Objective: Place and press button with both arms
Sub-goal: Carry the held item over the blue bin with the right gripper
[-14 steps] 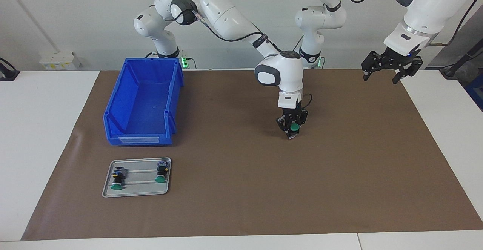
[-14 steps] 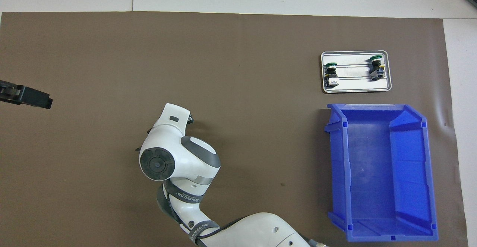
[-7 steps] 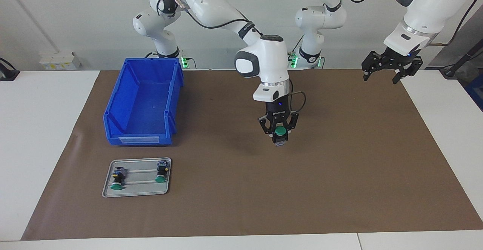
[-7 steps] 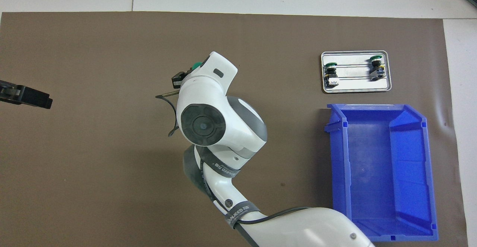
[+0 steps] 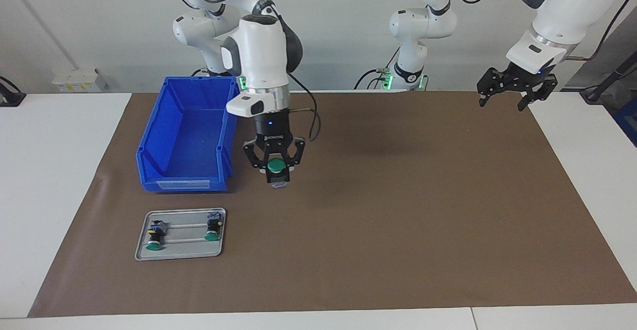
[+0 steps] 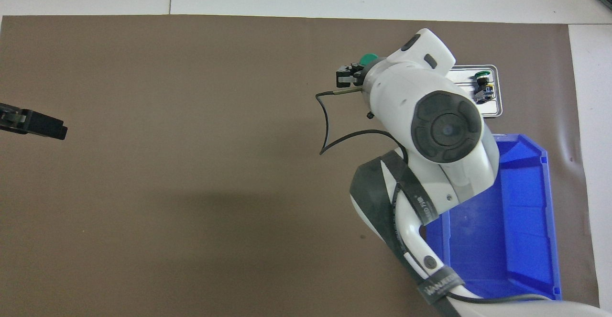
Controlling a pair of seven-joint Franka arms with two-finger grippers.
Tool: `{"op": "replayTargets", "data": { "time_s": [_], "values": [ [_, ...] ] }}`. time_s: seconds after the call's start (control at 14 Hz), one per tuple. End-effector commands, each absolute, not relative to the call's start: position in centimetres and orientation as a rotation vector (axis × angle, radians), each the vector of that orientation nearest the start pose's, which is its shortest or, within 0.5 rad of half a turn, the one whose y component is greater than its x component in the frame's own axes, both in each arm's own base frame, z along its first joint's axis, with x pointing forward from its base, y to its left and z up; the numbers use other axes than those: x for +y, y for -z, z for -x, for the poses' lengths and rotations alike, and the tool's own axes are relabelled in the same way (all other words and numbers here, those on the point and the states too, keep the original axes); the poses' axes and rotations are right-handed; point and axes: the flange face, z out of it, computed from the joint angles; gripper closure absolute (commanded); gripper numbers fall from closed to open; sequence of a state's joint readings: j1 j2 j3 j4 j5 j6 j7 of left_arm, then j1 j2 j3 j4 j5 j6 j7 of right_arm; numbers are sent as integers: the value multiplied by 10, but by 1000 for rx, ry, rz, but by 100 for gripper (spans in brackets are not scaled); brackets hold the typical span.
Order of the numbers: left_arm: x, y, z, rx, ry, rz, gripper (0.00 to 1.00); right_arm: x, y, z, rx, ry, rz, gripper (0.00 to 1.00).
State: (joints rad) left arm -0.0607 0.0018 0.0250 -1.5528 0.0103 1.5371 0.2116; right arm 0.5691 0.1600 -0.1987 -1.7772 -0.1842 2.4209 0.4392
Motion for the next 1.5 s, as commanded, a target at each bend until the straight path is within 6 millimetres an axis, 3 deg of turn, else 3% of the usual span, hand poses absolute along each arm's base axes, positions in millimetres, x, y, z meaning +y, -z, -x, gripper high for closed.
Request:
{"op": "replayTargets", "data": {
  "time_s": [0.0,0.21,0.57,0.79,0.93,1.29,1.43],
  "values": [
    [-16,-630,-543,392,-14,3103,0,168,-516,-567,-152,628,3065,100],
    [-16,-630,-543,390,-14,3103,0,99,-495,-553,-209,524,3115,100],
    [-16,-630,-543,390,-14,3103,0,24,-450,-516,-226,567,3121,100],
    [-16,-630,-543,392,-14,3103,0,4,-430,-499,-214,601,3115,100],
    [-16,-629,-543,390,-16,3103,0,4,-416,-489,-178,610,3088,100],
    [-16,-630,-543,392,-16,3103,0,-3,-393,-480,-130,589,3079,100],
    [-16,-630,-543,390,-14,3103,0,-15,-382,-479,-131,557,3088,100]
  ]
}}
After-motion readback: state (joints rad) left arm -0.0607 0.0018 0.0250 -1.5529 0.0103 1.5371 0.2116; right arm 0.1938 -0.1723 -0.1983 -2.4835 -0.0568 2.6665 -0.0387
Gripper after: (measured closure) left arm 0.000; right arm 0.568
